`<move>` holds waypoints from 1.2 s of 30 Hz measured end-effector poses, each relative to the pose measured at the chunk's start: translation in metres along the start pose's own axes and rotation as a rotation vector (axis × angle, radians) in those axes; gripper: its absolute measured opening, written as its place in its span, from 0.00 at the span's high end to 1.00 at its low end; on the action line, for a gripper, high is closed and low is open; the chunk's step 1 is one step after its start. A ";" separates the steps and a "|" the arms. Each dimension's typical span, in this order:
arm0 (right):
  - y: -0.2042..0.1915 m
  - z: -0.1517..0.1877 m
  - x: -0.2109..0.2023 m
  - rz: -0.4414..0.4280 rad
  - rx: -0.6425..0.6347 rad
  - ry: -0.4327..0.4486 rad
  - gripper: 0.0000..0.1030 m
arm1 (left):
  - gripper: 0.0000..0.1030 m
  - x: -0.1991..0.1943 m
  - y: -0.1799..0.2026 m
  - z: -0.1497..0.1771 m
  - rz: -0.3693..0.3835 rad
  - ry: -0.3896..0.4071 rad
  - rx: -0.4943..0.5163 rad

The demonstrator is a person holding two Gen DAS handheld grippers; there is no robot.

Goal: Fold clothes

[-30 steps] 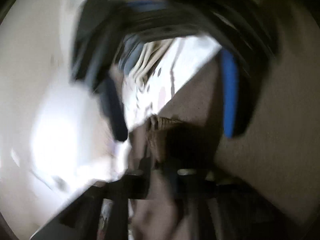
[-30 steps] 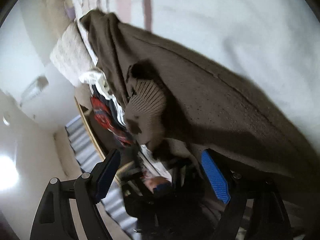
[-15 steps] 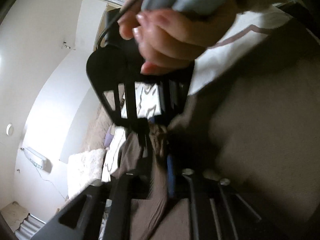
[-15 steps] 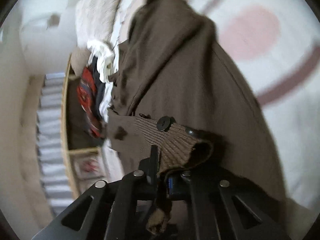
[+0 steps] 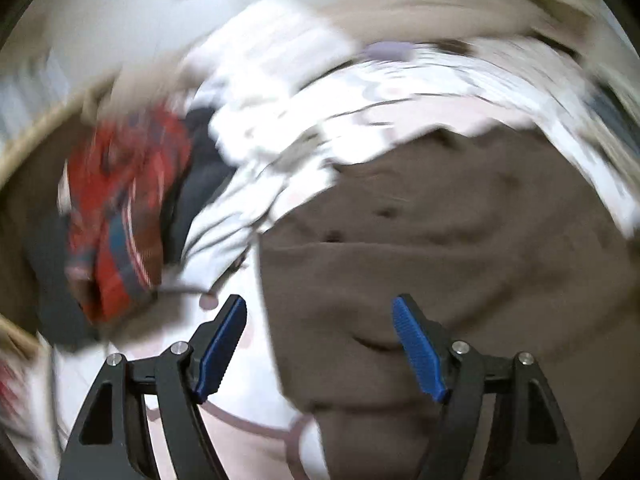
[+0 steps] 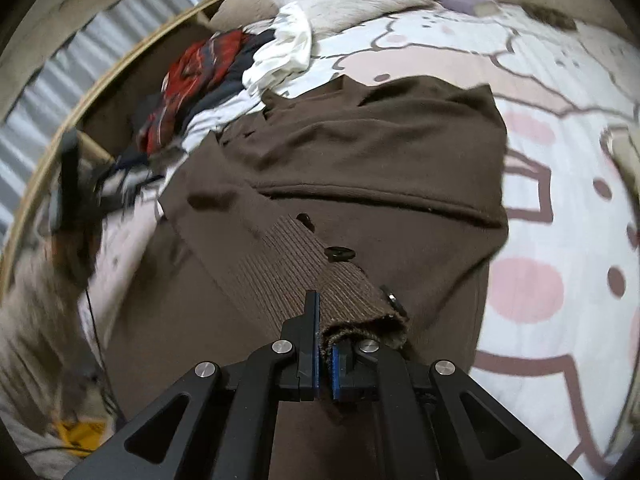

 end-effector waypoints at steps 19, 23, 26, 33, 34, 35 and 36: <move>-0.007 -0.027 -0.002 0.174 -0.180 -0.017 0.95 | 0.93 0.184 -0.066 0.024 0.102 -0.268 -0.355; -0.017 -0.056 -0.016 0.225 -0.261 0.019 0.95 | 0.93 0.185 -0.085 0.039 0.160 -0.260 -0.547; -0.030 -0.081 -0.029 0.252 -0.328 0.049 0.95 | 0.93 0.195 -0.097 0.048 0.198 -0.262 -0.653; -0.068 -0.130 -0.044 0.241 -0.466 0.097 0.95 | 0.93 0.205 -0.114 0.069 0.232 -0.274 -0.793; -0.064 -0.136 -0.040 0.236 -0.462 0.083 0.95 | 0.93 0.206 -0.115 0.071 0.231 -0.275 -0.806; -0.056 -0.140 -0.035 0.235 -0.448 0.060 0.95 | 0.93 0.207 -0.117 0.073 0.229 -0.275 -0.817; -0.047 -0.144 -0.028 0.234 -0.432 0.032 0.95 | 0.93 0.208 -0.119 0.074 0.222 -0.274 -0.822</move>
Point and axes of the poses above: each gripper's, at about its wrist camera, not at the fingertips, and x roughly the way its jaws point, y to its right, z to its underside, the point moved 4 cm from there along x, roughly the way its jaws point, and after that the axes turned 15 degrees about -z, right-handed, at the moved point
